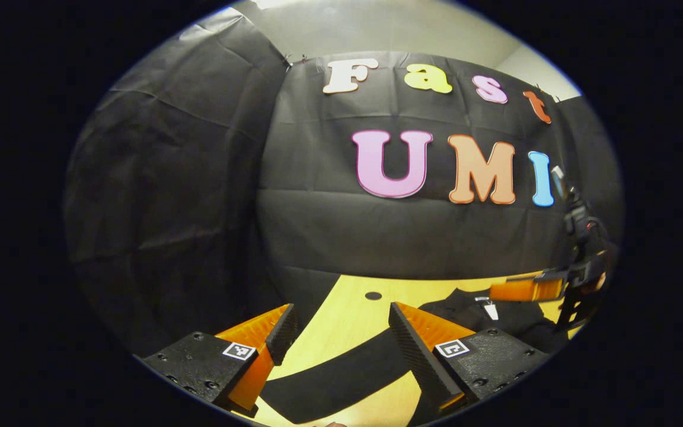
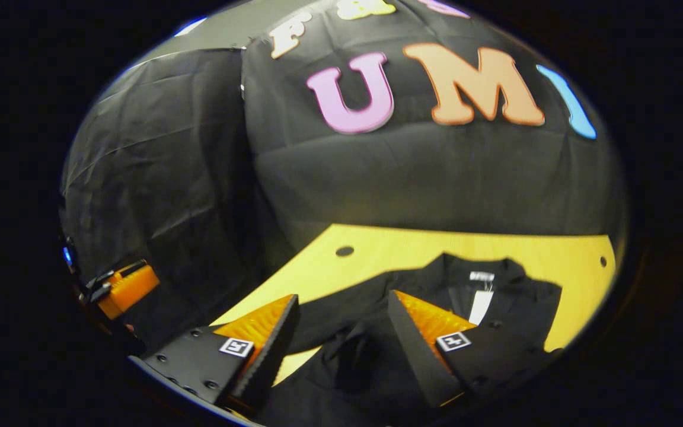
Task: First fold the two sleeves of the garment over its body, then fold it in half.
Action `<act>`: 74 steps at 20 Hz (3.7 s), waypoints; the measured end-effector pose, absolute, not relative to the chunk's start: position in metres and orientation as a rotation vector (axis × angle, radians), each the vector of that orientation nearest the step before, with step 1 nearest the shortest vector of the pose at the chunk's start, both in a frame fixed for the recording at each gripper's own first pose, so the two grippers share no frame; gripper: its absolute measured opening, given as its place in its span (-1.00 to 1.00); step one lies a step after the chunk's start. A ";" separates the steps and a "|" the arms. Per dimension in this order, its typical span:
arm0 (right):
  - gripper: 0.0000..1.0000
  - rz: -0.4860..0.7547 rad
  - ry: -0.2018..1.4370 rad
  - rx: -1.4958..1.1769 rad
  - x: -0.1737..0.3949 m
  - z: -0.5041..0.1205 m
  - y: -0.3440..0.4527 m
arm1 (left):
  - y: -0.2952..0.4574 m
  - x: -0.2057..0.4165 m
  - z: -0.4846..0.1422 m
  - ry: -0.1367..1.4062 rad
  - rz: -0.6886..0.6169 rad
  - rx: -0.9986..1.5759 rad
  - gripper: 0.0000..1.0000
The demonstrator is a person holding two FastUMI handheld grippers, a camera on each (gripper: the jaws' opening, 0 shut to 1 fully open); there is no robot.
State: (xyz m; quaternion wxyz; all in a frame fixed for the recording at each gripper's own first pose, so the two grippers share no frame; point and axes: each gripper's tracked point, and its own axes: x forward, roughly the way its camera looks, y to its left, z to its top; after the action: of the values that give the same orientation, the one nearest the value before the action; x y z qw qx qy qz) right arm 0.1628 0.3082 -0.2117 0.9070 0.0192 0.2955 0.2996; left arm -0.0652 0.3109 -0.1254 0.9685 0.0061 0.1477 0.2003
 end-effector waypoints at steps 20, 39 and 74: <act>0.95 0.244 0.628 0.131 0.104 -0.205 0.121 | 0.376 -0.128 -0.323 0.860 0.449 -0.200 0.93; 0.95 0.273 0.634 0.130 0.097 -0.199 0.121 | 0.353 -0.142 -0.342 0.960 0.454 -0.129 -1.00; 0.95 0.109 0.572 0.239 0.074 -0.188 -0.098 | 0.025 0.116 -0.178 0.591 -0.067 -0.025 -1.00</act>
State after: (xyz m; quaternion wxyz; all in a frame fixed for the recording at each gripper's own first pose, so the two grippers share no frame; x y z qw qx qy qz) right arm 0.0743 -0.0981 -0.1881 0.9509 0.1178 0.2813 0.0534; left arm 0.1157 0.0246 -0.1776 0.9560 -0.0121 0.2914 -0.0330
